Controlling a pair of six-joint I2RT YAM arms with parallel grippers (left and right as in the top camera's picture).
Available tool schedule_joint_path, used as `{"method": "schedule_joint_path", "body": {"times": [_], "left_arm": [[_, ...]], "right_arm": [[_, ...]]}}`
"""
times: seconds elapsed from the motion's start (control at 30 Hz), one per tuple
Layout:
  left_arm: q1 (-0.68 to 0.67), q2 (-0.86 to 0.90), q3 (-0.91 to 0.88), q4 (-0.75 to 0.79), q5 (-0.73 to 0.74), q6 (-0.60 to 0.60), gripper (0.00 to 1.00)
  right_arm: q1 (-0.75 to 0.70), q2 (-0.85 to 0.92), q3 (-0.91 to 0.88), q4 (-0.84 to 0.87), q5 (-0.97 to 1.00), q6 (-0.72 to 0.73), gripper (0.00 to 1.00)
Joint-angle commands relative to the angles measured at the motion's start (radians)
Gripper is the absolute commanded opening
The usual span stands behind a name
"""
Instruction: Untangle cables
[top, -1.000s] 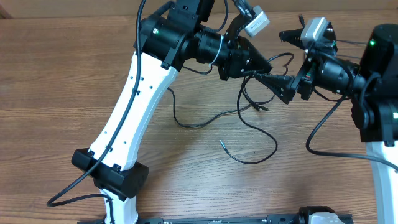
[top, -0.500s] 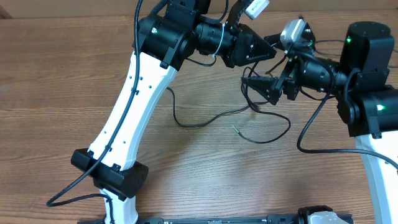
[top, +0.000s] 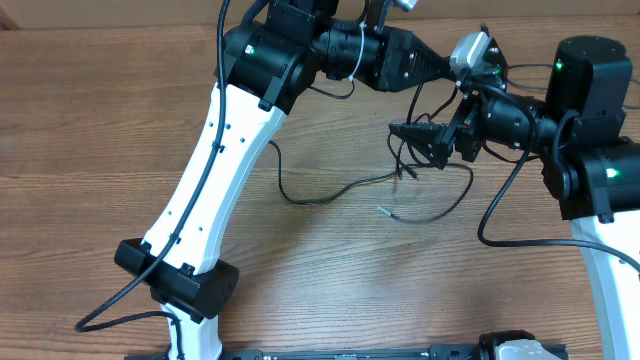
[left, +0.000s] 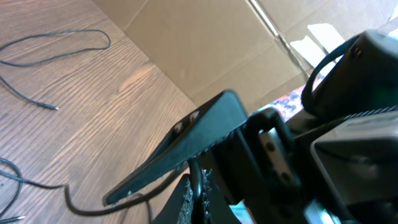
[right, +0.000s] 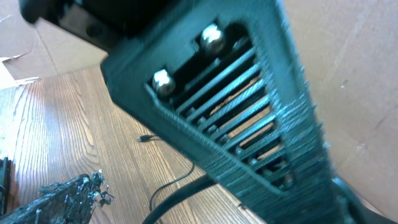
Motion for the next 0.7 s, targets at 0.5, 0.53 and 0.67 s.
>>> {"method": "schedule_joint_path", "body": {"times": [0.5,0.53,0.67], "left_arm": [[-0.008,-0.015,0.024,0.046,-0.028,-0.194,0.04],[-0.007,-0.015,0.024,0.046,-0.03,-0.194,0.04],[-0.005,-0.015,0.024,0.047,-0.032,-0.193,0.04]], "right_arm": [[0.014,0.042,0.003,-0.012,-0.014,0.0,0.85],[0.014,0.042,0.003,-0.012,-0.014,-0.001,0.83],[0.014,0.042,0.003,-0.009,-0.014,-0.001,0.7]]}}
